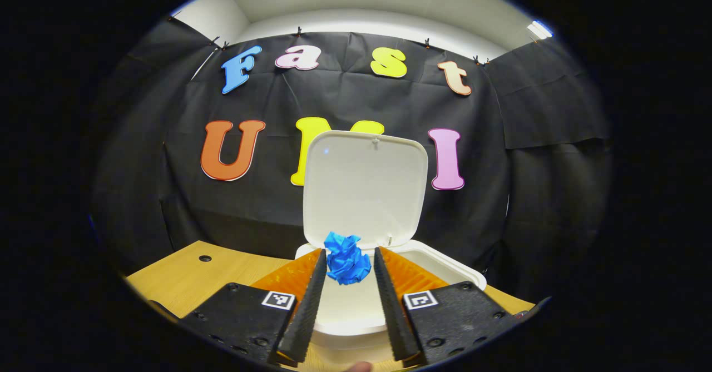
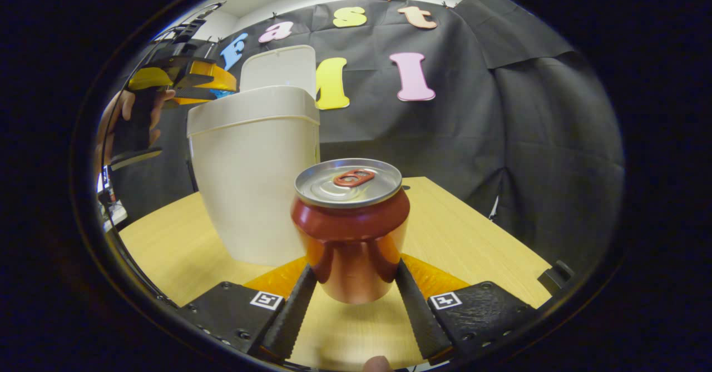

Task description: Press the lid of the desktop garbage bin to open it, pick up the crumpled paper on the desktop and throw it into the bin, then pick up the pop can on the desktop and drop it into the bin, and finally close the garbage bin lid.

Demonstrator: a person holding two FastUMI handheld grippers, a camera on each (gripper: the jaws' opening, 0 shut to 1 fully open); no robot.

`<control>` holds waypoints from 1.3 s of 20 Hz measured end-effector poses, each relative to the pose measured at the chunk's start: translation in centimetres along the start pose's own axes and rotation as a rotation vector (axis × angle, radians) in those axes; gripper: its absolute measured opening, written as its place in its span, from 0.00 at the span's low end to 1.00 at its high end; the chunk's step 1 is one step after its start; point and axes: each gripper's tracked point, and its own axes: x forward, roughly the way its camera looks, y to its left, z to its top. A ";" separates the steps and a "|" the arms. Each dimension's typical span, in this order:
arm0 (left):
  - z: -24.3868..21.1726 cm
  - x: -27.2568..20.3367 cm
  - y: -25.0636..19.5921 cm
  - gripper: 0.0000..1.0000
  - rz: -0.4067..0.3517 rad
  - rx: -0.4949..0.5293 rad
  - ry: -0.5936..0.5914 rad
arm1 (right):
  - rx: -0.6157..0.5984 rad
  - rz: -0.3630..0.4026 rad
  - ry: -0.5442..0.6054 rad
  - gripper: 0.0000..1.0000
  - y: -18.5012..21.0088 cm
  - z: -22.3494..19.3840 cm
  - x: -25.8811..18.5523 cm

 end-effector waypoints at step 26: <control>-2.2 -10.5 4.8 1.00 0.099 0.079 -0.035 | -0.085 0.222 -0.178 0.80 7.4 17.8 -2.0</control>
